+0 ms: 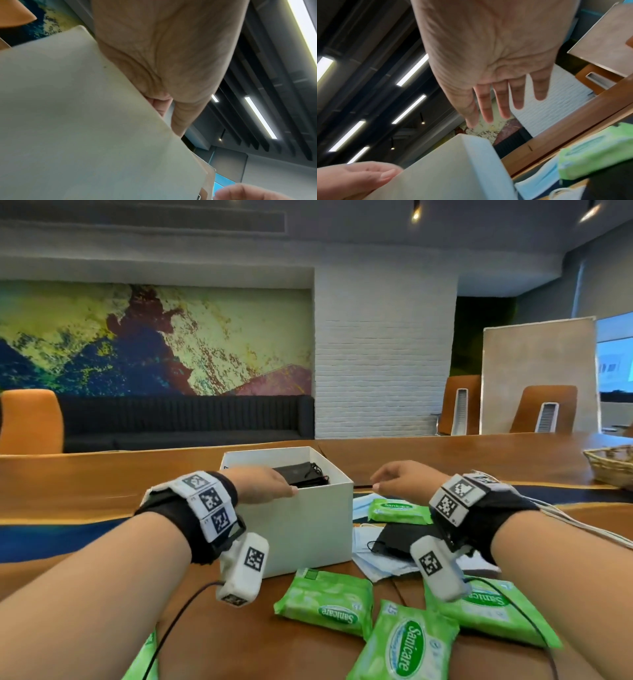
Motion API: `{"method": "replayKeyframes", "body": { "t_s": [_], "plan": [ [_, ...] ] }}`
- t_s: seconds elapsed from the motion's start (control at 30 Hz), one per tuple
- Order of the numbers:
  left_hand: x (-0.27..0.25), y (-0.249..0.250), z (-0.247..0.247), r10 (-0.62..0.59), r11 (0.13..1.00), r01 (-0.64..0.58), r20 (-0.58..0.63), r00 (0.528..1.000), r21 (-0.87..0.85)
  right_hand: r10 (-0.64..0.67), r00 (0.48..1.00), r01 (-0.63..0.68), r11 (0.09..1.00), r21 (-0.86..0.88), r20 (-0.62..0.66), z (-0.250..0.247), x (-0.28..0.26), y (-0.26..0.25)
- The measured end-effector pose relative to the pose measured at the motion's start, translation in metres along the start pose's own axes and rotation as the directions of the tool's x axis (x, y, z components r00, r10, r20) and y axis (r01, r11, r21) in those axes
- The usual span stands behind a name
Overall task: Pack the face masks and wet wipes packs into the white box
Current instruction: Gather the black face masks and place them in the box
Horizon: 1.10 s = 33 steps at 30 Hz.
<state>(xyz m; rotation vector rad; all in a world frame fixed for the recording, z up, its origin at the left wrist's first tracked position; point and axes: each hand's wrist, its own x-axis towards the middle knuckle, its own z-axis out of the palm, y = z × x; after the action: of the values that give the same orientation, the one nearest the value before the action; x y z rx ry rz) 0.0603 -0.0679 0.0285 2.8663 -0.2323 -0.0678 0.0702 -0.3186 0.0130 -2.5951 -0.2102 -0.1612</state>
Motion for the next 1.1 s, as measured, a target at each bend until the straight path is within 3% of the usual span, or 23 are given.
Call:
{"method": "replayKeyframes", "body": {
  "t_s": [0.1,0.2,0.37,0.5,0.67,0.9,1.03,1.1],
  "plan": [
    [0.0,-0.003,0.011,0.007,1.0,-0.006,-0.06,0.998,0.027,0.15,0.979,-0.106,0.953,-0.285,0.138,-0.01,-0.003,0.019],
    [0.003,-0.004,0.017,0.013,0.999,-0.01,-0.09,0.996,0.031,0.279,0.931,-0.15,0.882,-0.447,0.238,-0.011,-0.006,0.032],
    [0.003,-0.004,0.017,-0.003,1.0,0.005,-0.079,0.997,0.02,0.405,0.845,-0.113,0.774,-0.623,0.35,0.003,-0.003,0.036],
    [0.005,-0.005,0.018,-0.011,1.0,0.012,-0.07,0.997,0.015,0.398,0.828,-0.063,0.766,-0.64,0.394,0.022,0.008,0.024],
    [0.009,-0.007,0.02,-0.006,0.999,0.009,-0.073,0.997,0.031,0.41,0.816,-0.008,0.713,-0.701,0.407,0.046,0.026,0.028],
    [0.013,-0.01,0.021,0.005,1.0,-0.004,-0.072,0.997,0.018,0.483,0.802,-0.036,0.627,-0.778,0.352,0.054,0.044,0.033],
    [0.014,-0.011,0.021,0.014,1.0,-0.012,-0.077,0.997,0.024,0.494,0.833,-0.074,0.545,-0.835,0.248,0.059,0.047,0.036],
    [0.014,-0.011,0.021,0.014,1.0,-0.012,-0.081,0.997,0.02,0.469,0.866,-0.147,0.574,-0.805,0.176,0.058,0.055,0.048]
  ]
}}
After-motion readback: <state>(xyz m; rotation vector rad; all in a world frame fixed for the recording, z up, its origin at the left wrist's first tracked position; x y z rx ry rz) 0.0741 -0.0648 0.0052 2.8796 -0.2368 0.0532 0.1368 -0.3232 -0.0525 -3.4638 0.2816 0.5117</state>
